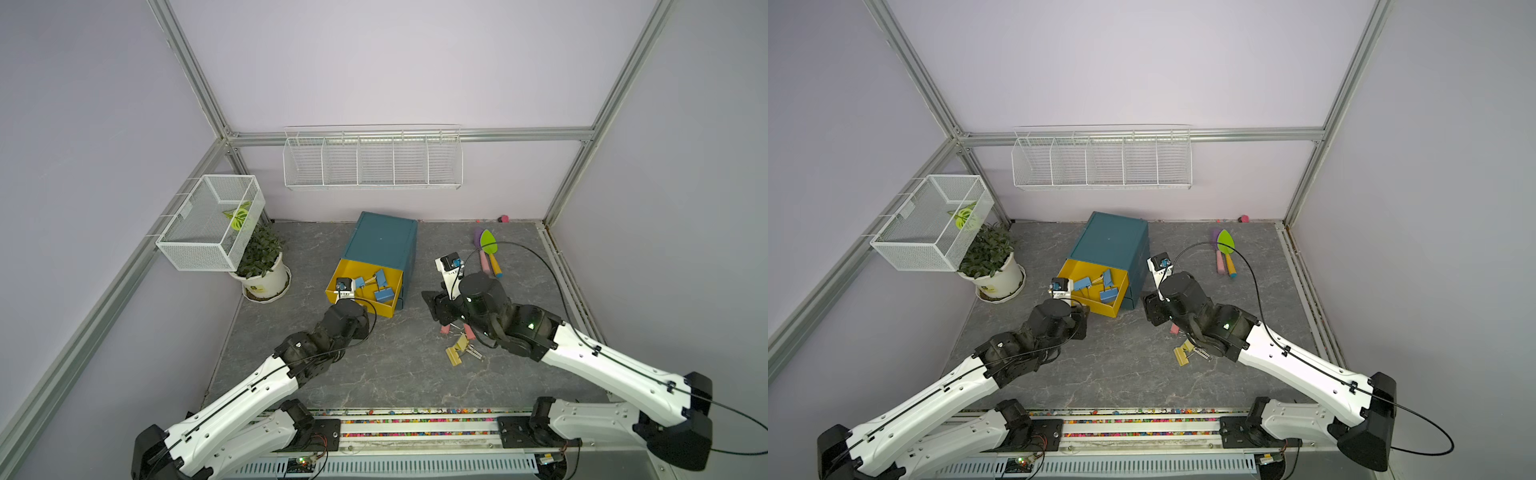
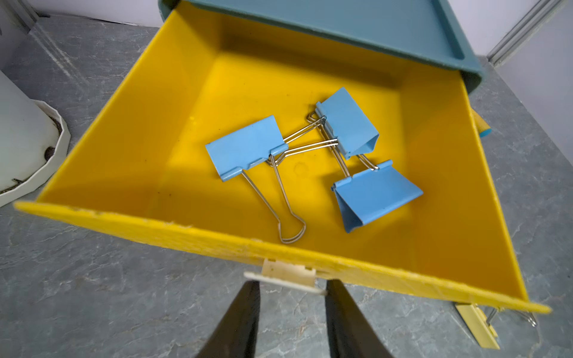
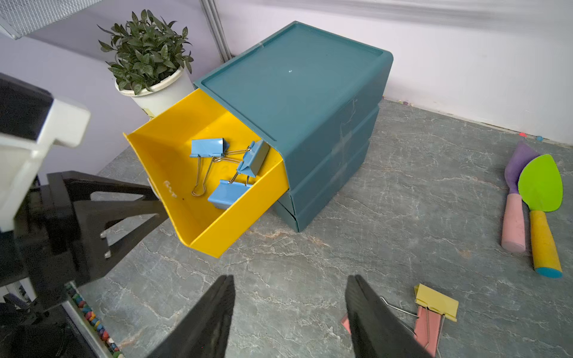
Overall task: Put the binder clips in the drawer according to color
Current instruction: Close the drawer in the storage box.
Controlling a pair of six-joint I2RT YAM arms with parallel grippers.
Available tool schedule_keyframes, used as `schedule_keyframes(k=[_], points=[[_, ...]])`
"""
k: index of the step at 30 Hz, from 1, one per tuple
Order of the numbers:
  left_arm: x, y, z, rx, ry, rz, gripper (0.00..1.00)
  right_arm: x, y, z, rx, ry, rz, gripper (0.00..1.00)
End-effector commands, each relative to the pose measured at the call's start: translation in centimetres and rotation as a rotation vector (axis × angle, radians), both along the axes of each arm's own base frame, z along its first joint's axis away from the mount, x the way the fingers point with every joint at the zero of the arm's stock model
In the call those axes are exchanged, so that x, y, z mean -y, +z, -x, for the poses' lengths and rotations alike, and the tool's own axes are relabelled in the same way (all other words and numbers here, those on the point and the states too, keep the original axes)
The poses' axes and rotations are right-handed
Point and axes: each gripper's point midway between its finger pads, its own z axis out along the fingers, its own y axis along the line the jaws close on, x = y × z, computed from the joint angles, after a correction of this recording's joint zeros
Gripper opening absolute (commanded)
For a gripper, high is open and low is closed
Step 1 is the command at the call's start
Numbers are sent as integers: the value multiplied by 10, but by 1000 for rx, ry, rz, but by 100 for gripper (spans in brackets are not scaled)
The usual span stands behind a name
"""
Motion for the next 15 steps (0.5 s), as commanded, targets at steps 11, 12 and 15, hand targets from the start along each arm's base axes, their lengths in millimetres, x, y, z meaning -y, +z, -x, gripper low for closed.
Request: schedule_keyframes(k=[11, 12, 15], points=[[28, 31, -35, 80, -33, 52, 36, 10, -5, 5, -16, -19, -21, 63], [28, 33, -38, 83, -31, 55, 36, 11, -6, 6, -17, -19, -18, 62], [30, 36, -48, 89, -31, 64, 36, 11, -6, 6, -19, -20, -17, 62]])
